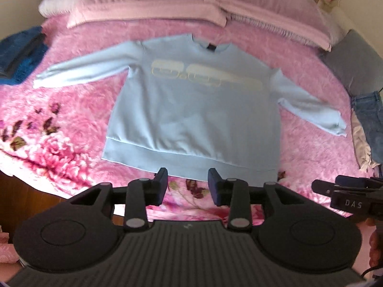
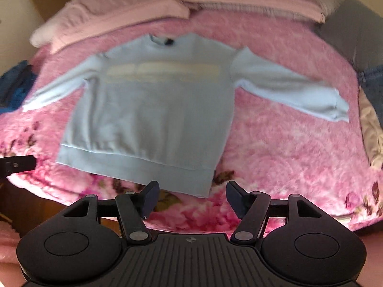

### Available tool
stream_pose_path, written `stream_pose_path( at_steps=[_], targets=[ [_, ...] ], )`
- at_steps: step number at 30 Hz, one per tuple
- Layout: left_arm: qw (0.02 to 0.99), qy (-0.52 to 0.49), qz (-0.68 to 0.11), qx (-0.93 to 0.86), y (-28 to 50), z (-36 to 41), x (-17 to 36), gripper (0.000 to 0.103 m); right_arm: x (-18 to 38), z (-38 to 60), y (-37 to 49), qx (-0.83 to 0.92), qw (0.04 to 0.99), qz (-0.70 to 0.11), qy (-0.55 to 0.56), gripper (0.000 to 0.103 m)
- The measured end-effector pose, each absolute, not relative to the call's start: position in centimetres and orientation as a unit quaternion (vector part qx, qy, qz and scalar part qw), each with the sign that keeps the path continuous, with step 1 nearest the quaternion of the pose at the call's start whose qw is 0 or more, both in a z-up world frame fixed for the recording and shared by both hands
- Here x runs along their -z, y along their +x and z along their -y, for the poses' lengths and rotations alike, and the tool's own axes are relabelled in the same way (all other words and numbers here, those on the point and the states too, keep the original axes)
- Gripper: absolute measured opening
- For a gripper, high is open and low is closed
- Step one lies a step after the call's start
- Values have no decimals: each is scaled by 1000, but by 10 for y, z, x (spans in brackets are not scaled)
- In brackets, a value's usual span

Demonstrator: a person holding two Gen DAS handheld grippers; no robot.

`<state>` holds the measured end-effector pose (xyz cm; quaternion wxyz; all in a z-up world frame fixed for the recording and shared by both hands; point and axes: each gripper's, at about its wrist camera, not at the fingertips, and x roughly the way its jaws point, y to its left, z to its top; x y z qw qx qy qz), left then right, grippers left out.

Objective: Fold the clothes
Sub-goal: 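Release the hem and lift both grippers away from the flat sweatshirt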

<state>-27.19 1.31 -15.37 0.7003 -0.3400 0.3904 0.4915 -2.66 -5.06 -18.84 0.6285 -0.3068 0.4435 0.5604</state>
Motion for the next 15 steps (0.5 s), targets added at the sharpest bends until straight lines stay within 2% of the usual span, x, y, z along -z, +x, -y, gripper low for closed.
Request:
stream_pose_path(
  at_steps=[8,15],
  targets=[
    [689,-321,-377,-529,-276,34,120,33,158,88,-34,-584,619,-429,-303,65],
    [688,-305,-369,-546,-280,62,102,37,140,116,-35,-590,622,-420,-299,65]
  ],
)
